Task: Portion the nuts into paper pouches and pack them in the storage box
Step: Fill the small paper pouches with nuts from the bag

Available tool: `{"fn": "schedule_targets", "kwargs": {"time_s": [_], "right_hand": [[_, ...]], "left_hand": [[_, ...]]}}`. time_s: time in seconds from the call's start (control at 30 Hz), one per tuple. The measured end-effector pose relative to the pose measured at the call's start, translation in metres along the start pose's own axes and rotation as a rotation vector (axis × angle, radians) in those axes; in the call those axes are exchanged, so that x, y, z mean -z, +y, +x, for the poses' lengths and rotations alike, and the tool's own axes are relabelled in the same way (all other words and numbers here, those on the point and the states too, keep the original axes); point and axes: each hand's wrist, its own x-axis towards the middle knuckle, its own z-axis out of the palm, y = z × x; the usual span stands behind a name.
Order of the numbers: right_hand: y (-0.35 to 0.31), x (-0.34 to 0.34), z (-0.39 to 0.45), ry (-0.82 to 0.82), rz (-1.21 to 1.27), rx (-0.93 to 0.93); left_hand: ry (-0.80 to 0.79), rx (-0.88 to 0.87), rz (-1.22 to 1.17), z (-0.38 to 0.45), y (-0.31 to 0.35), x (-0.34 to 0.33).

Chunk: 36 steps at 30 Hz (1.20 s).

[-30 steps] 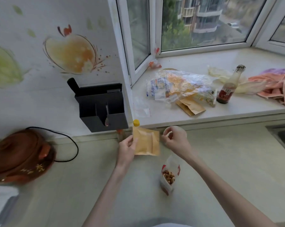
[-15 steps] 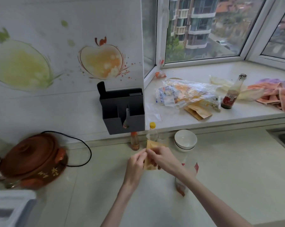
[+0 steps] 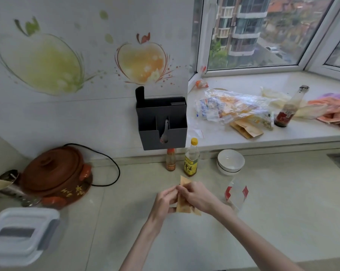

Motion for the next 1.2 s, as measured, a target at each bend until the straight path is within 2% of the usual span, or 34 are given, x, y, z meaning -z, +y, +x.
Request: {"fn": "schedule_targets", "kwargs": {"time_s": [0.23, 0.47, 0.6, 0.73, 0.93, 1.2], "right_hand": [[-0.002, 0.014, -0.001, 0.092, 0.027, 0.084], [0.012, 0.023, 0.001, 0.142, -0.032, 0.032], [0.021, 0.027, 0.003, 0.135, -0.067, 0.01], [0.021, 0.028, 0.002, 0.09, -0.118, 0.083], [0.012, 0.03, 0.008, 0.096, -0.129, 0.087], [0.01, 0.028, 0.008, 0.097, 0.036, 0.062]], "left_hand": [[-0.037, -0.105, 0.182, 0.023, 0.02, 0.0], [0.018, -0.325, 0.568, 0.035, 0.018, -0.017], [-0.042, -0.285, 0.594, 0.041, 0.016, -0.022], [-0.027, -0.291, 0.6, 0.044, 0.016, -0.02], [-0.021, -0.271, 0.605, 0.047, 0.02, -0.012], [-0.062, -0.22, 0.622, 0.036, 0.037, -0.008]]}}
